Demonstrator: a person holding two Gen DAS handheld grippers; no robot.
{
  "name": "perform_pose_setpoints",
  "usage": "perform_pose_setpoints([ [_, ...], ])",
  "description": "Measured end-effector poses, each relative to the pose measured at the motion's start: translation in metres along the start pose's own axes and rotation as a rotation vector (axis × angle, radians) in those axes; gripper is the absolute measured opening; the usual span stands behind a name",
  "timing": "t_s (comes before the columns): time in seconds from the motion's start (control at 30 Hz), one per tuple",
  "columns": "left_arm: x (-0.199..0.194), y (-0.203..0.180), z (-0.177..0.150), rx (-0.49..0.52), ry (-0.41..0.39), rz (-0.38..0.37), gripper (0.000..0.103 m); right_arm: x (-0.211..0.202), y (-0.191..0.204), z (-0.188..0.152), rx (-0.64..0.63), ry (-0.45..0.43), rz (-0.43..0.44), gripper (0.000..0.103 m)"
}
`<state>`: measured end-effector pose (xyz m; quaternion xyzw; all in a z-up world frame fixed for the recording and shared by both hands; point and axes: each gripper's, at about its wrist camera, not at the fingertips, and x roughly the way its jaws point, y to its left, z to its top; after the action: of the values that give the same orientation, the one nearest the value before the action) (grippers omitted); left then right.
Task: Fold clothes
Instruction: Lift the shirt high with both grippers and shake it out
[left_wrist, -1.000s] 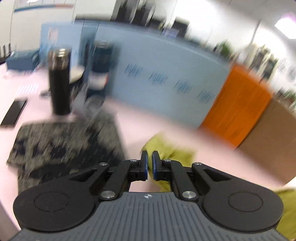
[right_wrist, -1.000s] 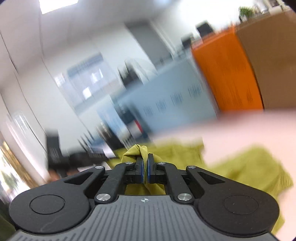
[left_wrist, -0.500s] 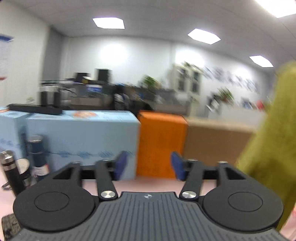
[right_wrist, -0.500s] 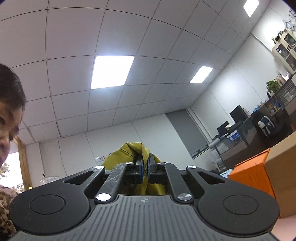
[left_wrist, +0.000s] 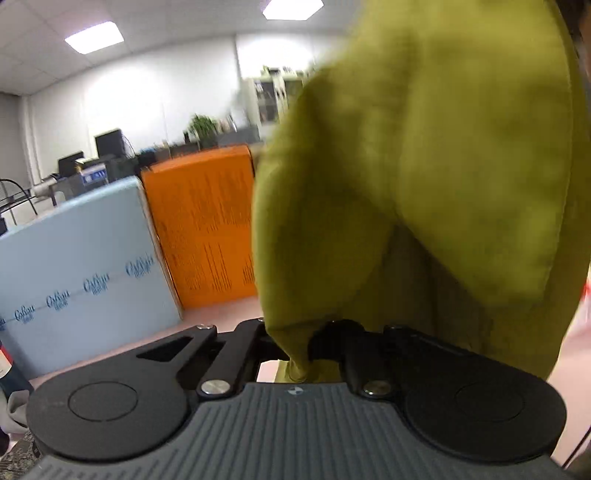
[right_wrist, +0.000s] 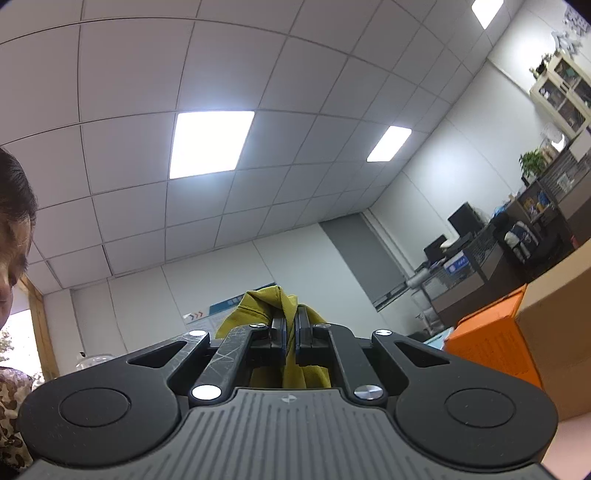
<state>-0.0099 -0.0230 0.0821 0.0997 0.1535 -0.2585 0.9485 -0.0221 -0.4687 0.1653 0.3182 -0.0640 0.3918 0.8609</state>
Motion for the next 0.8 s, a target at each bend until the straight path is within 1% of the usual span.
perform_pose_setpoints([
  [0.1,-0.032,0.014,0.025,-0.014,-0.123,0.030,0.005,-0.020,0.010,0.005,-0.018,-0.058,0.005,0.004],
  [0.2,-0.074,0.026,0.053,-0.021,-0.276,0.045,0.005,-0.029,0.016,0.010,-0.027,-0.108,0.037,0.004],
  [0.33,-0.129,0.036,0.084,0.002,-0.464,0.037,0.005,-0.044,0.030,0.020,-0.028,-0.181,0.147,0.004],
  [0.4,-0.149,0.038,0.094,0.018,-0.534,0.038,0.005,-0.048,0.036,0.025,-0.043,-0.206,0.199,0.005],
  [0.47,-0.163,0.038,0.098,0.038,-0.576,0.045,0.005,-0.050,0.040,0.030,-0.059,-0.224,0.239,0.005],
  [0.53,-0.166,0.037,0.100,0.059,-0.587,0.052,0.006,-0.052,0.036,0.028,-0.053,-0.225,0.255,0.005],
  [0.57,-0.163,0.038,0.099,0.059,-0.580,0.051,0.006,-0.051,0.031,0.026,-0.029,-0.223,0.251,0.005],
  [0.63,-0.157,0.038,0.096,0.039,-0.554,0.039,0.006,-0.049,0.017,0.020,0.028,-0.214,0.237,0.005],
  [0.67,-0.151,0.039,0.093,0.014,-0.529,0.027,0.006,-0.046,0.006,0.016,0.057,-0.204,0.210,0.005],
  [0.73,-0.125,0.045,0.087,-0.037,-0.455,0.021,0.007,-0.039,-0.017,0.008,0.115,-0.177,0.146,0.005],
  [0.77,-0.102,0.051,0.083,-0.065,-0.391,0.046,0.007,-0.034,-0.030,0.000,0.137,-0.148,0.095,0.006],
  [0.8,-0.075,0.058,0.079,-0.093,-0.316,0.080,0.007,-0.029,-0.043,-0.005,0.142,-0.125,0.025,0.006],
])
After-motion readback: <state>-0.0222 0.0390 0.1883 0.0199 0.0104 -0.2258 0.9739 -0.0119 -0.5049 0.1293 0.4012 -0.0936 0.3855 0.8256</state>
